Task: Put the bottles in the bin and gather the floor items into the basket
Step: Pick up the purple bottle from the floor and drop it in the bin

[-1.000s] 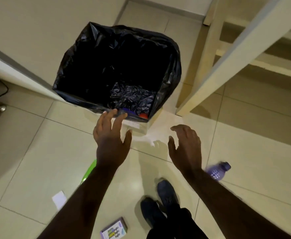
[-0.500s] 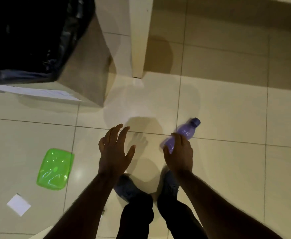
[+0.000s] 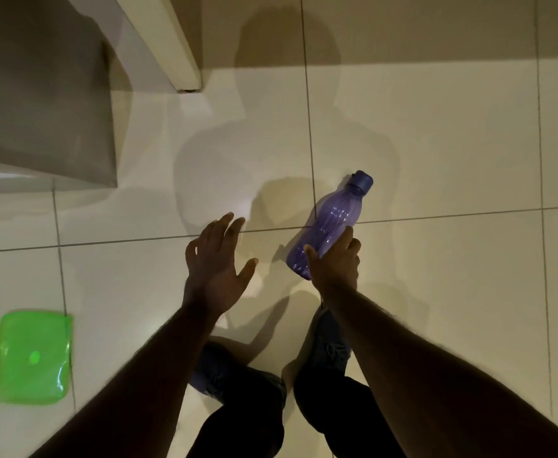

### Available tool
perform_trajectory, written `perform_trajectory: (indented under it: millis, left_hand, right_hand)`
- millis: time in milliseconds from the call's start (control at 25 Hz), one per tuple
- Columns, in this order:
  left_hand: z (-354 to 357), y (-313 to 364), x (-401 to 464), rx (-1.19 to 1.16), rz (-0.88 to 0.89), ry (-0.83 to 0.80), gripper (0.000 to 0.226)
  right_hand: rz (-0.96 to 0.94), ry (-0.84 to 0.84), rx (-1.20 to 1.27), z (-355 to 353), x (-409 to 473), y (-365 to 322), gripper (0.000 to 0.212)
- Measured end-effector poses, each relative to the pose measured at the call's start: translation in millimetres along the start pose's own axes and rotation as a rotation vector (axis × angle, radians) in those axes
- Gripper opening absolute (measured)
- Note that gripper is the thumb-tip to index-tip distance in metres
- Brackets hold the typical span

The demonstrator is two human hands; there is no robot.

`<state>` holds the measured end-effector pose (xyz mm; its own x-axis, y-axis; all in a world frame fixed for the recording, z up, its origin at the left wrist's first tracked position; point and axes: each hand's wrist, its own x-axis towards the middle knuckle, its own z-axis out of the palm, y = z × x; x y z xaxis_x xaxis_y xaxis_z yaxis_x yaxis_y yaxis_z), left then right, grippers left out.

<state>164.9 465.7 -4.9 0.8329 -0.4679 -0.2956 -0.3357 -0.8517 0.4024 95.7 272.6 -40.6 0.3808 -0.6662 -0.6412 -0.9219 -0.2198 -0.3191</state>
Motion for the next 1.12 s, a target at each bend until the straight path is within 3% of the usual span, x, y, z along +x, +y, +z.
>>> perform_trajectory:
  millis: [240, 520, 920, 1120]
  left_hand:
    - [32.8, -27.2, 10.9, 0.019, -0.007, -0.044, 0.074]
    - [12.2, -41.4, 9.0, 0.036, -0.007, -0.049, 0.079]
    - [-146.1, -35.3, -30.6, -0.052, -0.141, 0.088, 0.077]
    - [-237.6, -50.3, -67.9, -0.046, -0.182, 0.248, 0.077]
  right_hand:
    - [0.244, -0.076, 0.230, 47.7, 38.5, 14.9, 0.113]
    - [0.258, -0.098, 0.278, 63.5, 31.6, -2.9, 0.116]
    - [-0.361, -0.122, 0.110, -16.0, -103.6, -86.2, 0.104]
    - [-0.604, -0.218, 0.233, -51.7, -182.6, -149.0, 0.085]
